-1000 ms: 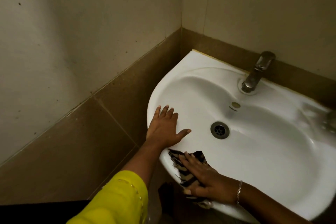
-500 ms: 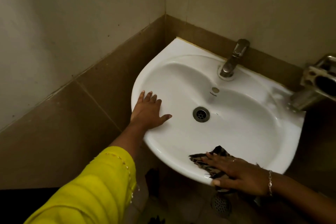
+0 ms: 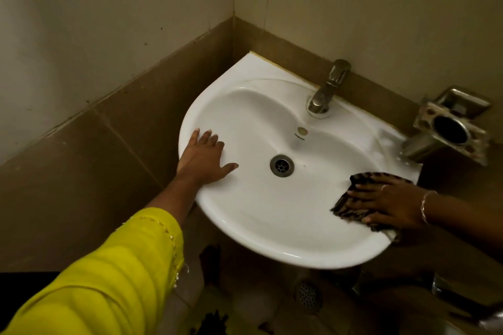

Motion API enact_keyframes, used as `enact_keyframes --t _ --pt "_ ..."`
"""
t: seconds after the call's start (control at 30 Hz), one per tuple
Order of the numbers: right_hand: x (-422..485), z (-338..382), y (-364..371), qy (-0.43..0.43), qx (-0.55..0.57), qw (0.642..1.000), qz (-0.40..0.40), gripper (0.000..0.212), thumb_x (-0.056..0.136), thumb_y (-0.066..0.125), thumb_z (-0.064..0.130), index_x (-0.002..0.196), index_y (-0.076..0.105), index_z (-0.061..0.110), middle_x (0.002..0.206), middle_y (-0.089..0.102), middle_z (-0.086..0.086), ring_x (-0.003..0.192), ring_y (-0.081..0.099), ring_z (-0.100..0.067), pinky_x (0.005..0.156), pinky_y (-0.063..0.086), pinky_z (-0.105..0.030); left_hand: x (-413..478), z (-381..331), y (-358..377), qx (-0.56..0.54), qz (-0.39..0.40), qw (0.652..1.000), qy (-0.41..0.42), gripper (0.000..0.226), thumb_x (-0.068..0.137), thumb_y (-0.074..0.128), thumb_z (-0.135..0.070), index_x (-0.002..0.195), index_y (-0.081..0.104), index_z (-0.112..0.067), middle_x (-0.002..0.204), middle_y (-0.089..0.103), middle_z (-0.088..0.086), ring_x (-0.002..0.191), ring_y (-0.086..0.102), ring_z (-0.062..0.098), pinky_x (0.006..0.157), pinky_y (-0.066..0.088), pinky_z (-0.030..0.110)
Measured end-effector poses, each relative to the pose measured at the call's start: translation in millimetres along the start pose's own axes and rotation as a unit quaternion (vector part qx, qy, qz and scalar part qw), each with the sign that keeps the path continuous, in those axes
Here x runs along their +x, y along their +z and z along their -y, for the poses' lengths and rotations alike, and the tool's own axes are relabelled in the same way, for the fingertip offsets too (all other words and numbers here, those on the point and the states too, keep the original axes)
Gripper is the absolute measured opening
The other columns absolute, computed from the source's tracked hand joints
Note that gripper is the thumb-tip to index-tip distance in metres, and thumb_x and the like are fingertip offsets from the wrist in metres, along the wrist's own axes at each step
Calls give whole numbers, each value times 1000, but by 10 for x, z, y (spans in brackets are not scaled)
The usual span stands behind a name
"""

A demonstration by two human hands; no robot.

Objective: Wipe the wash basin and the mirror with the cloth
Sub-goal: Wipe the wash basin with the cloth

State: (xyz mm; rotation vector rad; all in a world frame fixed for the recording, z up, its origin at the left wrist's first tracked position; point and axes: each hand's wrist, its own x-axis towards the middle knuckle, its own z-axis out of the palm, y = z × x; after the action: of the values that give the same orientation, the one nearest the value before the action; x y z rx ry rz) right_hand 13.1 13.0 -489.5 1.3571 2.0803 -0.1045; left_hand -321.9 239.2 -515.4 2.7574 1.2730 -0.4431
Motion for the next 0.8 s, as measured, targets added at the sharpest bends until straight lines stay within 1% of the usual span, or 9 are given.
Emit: enact_keyframes --t 0.13,0.23,0.3,0.37,0.43,0.53,0.6,0.7,0.8 --pt "212 -346 33 -43 -100 993 -39 67 95 6 50 108 67 27 112 69 2 116 50 -22 114 -3 -32 0 1 20 -15 -20 1000 5 73 96 33 -62 148 33 -11 160 26 9 151 10 20 122 -6 41" --pt "404 -544 -77 -51 -153 987 -6 61 94 10 48 112 64 26 123 60 2 128 43 -22 115 -2 -35 5 7 34 -29 -34 999 9 71 96 33 -61 147 34 -11 160 27 9 151 11 20 122 -6 41" --pt "540 -653 -169 -67 -193 979 -6 47 86 35 51 115 62 27 130 52 3 136 29 -19 113 0 -37 10 -6 42 -39 -41 998 12 71 96 33 -62 147 34 -12 160 27 8 151 12 19 122 -7 41" --pt "725 -718 -278 -81 -225 971 -5 56 62 68 47 113 65 26 127 58 1 131 40 -18 115 2 -39 16 4 59 -54 -50 997 13 80 91 23 -69 146 36 -12 159 28 8 151 13 18 122 -8 40" --pt "937 -770 -383 -102 -230 968 -25 70 39 83 38 107 69 26 122 63 3 118 55 -17 116 12 -42 10 10 58 -71 -63 995 14 99 75 4 -74 145 38 -12 158 32 7 150 16 17 122 -7 40" --pt "1285 -726 -611 -138 -276 947 -93 69 40 85 23 106 69 25 124 62 0 118 55 -20 110 25 -48 14 30 75 -90 -82 993 13 103 70 1 -74 143 41 -12 156 36 6 149 20 16 122 -5 39" --pt "1456 -681 -764 -130 -287 944 -101 64 44 83 21 106 68 24 125 61 -5 121 52 -27 102 30 -52 11 37 78 -99 -87 991 11 99 73 6 -73 142 42 -12 154 39 7 148 23 16 122 -5 38" --pt "1535 -607 -883 -87 -311 941 -99 64 53 77 23 115 63 24 134 53 -9 128 43 -33 105 26 -53 -12 45 71 -122 -97 988 10 95 76 11 -71 139 46 -10 151 44 8 147 27 17 122 -4 37" --pt "1426 -582 -738 -58 -277 950 -134 69 58 72 11 124 56 20 142 44 -10 135 30 -37 108 21 -59 -22 51 68 -138 -104 985 6 84 81 21 -64 137 48 -8 148 47 8 146 29 18 122 -4 36"
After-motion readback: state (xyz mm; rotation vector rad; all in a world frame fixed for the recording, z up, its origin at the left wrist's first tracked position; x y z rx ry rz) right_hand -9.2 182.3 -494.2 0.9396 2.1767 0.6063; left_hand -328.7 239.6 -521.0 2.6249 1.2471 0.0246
